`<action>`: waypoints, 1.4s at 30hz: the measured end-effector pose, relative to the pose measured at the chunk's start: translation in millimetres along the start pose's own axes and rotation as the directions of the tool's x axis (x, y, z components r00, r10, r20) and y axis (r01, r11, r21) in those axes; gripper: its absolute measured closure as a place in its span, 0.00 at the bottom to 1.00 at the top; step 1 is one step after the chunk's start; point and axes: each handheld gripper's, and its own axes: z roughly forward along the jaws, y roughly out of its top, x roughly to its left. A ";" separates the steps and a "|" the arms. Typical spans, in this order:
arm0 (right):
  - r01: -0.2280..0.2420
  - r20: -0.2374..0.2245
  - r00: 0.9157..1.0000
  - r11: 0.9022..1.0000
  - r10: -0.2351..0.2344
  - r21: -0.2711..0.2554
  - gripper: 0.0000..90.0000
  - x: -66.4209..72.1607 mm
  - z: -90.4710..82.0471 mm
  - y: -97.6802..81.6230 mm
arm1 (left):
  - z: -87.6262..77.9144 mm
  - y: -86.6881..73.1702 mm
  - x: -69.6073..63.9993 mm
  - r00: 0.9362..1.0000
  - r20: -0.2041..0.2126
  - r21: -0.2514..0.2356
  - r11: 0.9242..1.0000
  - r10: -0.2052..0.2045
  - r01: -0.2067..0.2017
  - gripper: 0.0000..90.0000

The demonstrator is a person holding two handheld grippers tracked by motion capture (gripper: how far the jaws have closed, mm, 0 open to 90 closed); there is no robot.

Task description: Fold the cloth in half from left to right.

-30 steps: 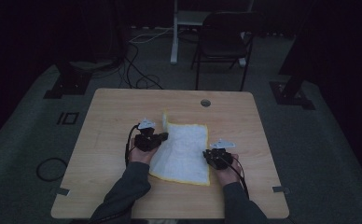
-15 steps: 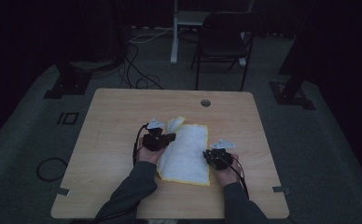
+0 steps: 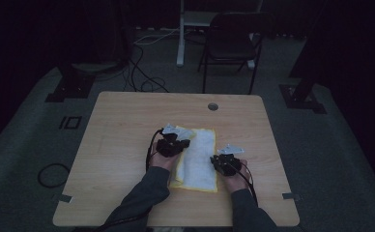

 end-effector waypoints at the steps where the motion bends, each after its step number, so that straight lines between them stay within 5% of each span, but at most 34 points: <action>1: 0.000 0.000 1.000 1.000 0.000 0.000 0.87 0.0 0.0 0.0 | 2.0 0.1 -1.4 1.000 0.002 0.003 1.000 0.000 0.000 1.00; 25: -0.012 0.013 1.000 1.000 0.012 0.005 0.88 -1.8 -0.6 0.7 | 45.1 -6.4 -28.4 0.998 0.060 0.083 0.996 0.030 -0.035 0.97; 28: -0.012 0.023 1.000 1.000 0.012 0.007 0.88 -2.4 -0.7 2.4 | 43.8 -11.1 -26.4 0.997 0.060 0.096 0.994 0.040 -0.045 0.89; 37: -0.033 0.049 0.998 0.999 0.034 -0.033 0.86 -9.4 -7.3 18.5 | 29.1 -24.4 -19.9 0.999 0.019 0.098 0.994 0.049 -0.051 0.85; 42: -0.042 0.025 0.999 0.997 0.044 -0.064 0.76 -6.7 -6.3 31.3 | 20.2 -32.8 -19.0 0.997 -0.001 0.101 0.991 0.083 -0.083 0.84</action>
